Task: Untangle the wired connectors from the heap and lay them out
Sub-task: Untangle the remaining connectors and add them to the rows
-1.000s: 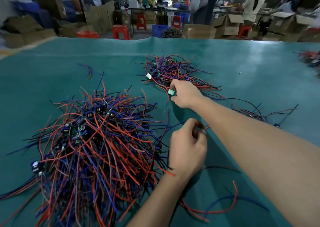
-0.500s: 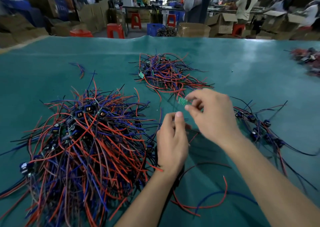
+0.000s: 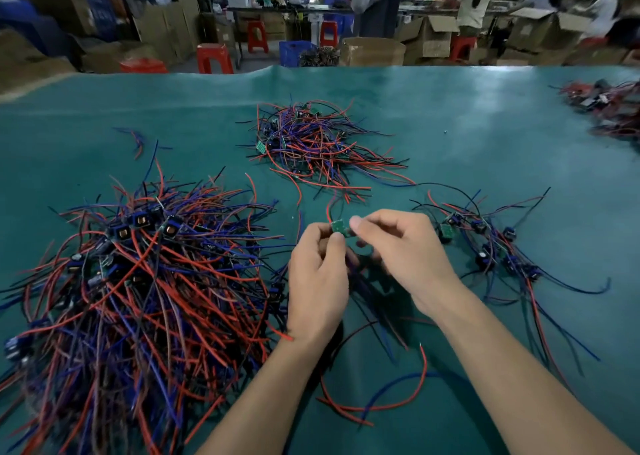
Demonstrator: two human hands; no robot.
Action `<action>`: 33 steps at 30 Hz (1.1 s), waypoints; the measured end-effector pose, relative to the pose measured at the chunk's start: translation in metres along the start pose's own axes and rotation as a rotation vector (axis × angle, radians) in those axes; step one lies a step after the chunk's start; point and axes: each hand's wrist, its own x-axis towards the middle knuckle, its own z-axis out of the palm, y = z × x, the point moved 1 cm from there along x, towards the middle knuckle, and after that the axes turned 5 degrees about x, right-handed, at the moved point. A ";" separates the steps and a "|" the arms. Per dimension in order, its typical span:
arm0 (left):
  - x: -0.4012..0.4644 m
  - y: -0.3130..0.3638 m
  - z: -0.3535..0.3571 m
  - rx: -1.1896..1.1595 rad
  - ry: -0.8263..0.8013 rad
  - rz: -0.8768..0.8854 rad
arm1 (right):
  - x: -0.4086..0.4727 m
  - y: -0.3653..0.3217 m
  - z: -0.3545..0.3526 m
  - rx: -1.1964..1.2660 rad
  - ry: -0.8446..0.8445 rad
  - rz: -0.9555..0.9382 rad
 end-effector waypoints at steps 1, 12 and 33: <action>0.000 0.001 0.000 -0.004 -0.005 0.020 | 0.000 0.000 0.000 0.050 -0.007 0.041; -0.005 0.003 0.000 0.159 -0.049 0.132 | 0.003 0.000 -0.006 0.249 -0.009 0.034; -0.007 0.004 0.005 0.162 -0.213 0.080 | 0.021 0.003 -0.069 0.252 0.557 -0.119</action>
